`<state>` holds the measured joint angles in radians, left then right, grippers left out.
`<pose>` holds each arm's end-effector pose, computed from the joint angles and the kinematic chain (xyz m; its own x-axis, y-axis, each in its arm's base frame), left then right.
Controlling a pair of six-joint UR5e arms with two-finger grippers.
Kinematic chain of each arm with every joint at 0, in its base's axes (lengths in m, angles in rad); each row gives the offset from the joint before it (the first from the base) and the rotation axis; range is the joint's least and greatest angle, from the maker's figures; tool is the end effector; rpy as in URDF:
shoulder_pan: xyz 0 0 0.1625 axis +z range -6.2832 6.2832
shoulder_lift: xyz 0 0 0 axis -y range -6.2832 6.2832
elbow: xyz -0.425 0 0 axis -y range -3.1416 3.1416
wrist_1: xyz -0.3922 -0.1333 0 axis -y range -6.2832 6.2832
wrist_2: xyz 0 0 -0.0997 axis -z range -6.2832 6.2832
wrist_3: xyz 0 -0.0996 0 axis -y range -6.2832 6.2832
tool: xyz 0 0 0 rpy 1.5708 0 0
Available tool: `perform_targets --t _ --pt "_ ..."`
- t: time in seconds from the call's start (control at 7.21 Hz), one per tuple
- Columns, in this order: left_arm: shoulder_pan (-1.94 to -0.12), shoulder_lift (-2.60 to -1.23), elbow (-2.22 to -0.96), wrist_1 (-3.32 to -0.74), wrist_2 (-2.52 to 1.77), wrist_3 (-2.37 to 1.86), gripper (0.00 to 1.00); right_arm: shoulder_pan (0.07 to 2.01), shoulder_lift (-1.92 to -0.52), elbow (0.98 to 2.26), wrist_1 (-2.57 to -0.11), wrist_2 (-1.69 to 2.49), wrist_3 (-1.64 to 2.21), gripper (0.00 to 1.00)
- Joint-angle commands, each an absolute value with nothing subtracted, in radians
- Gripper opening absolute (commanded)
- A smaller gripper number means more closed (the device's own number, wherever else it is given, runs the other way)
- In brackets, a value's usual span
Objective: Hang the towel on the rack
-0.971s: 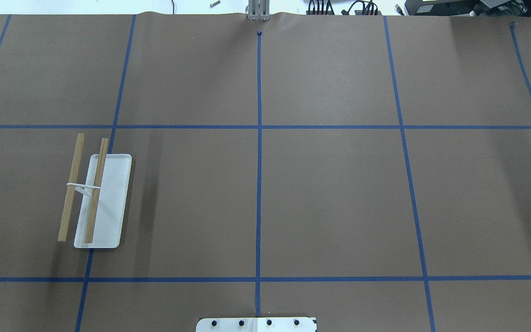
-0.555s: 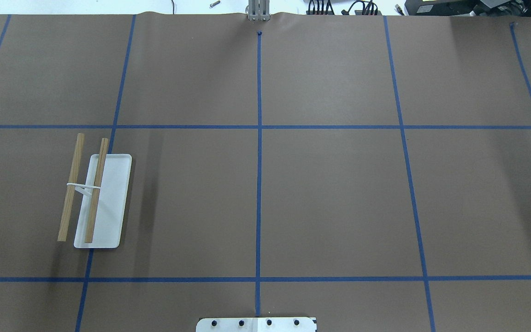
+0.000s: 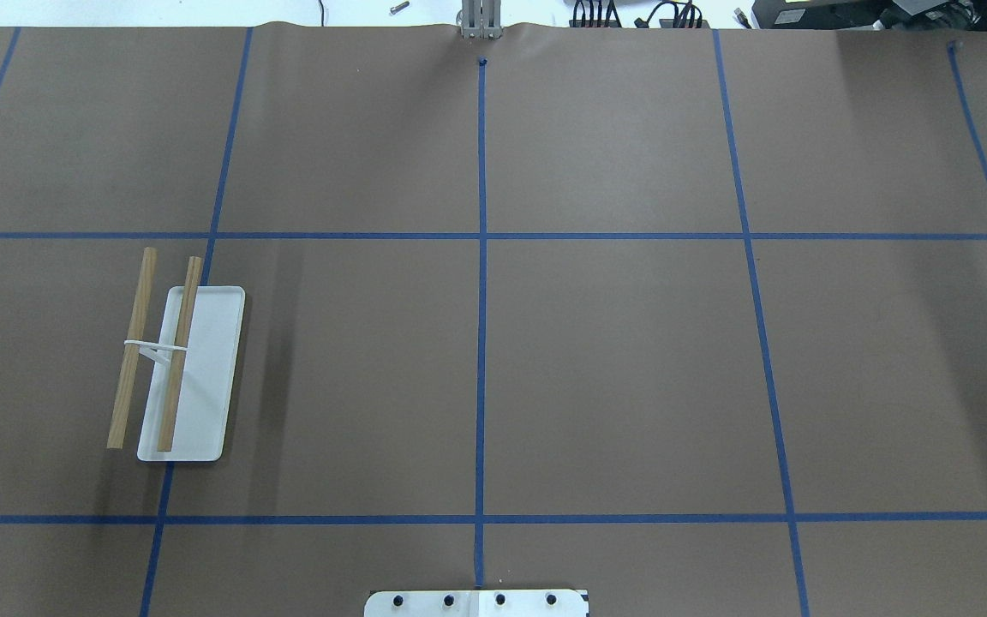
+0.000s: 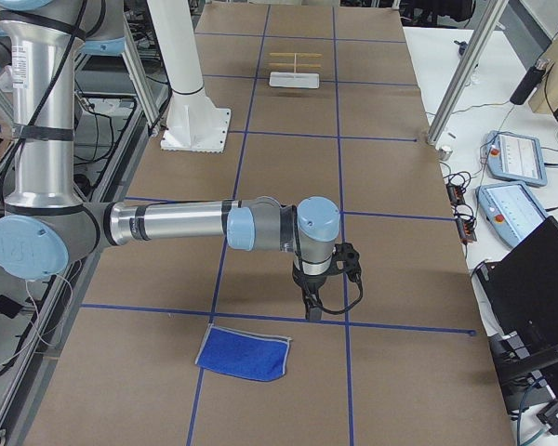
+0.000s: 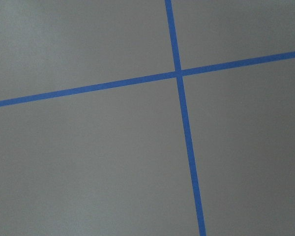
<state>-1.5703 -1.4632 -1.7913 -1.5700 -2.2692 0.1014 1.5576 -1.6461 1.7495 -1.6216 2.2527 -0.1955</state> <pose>-0.0690 -0.4517 0.6055 0.7619 0.1725 -0.6244 -0.0780 0.9813 0.1760 0.0644 -0.4626 0.6178 0.7585 -0.2365 0.6072 0.1636 0.9711 0.1738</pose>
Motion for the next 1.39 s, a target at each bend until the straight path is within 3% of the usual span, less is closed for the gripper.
perform_targets --t 0.0,0.42,0.83,1.25 --pt "-1.572 -1.48 -1.837 -1.578 -2.272 0.095 0.99 1.555 -1.657 1.741 -1.393 2.276 -0.187 1.0" --pt "-1.572 -1.54 -1.787 -1.854 -2.279 0.092 0.99 1.555 -1.71 1.677 -1.341 2.316 -0.183 1.0" --pt "-1.572 -1.481 -1.775 -2.078 -2.278 0.095 0.99 1.554 -1.764 1.545 -1.295 2.252 -0.193 1.0" --pt "-1.572 -1.468 -1.767 -2.094 -2.278 0.095 0.99 1.534 -1.778 1.314 -1.053 2.247 -0.18 1.0"
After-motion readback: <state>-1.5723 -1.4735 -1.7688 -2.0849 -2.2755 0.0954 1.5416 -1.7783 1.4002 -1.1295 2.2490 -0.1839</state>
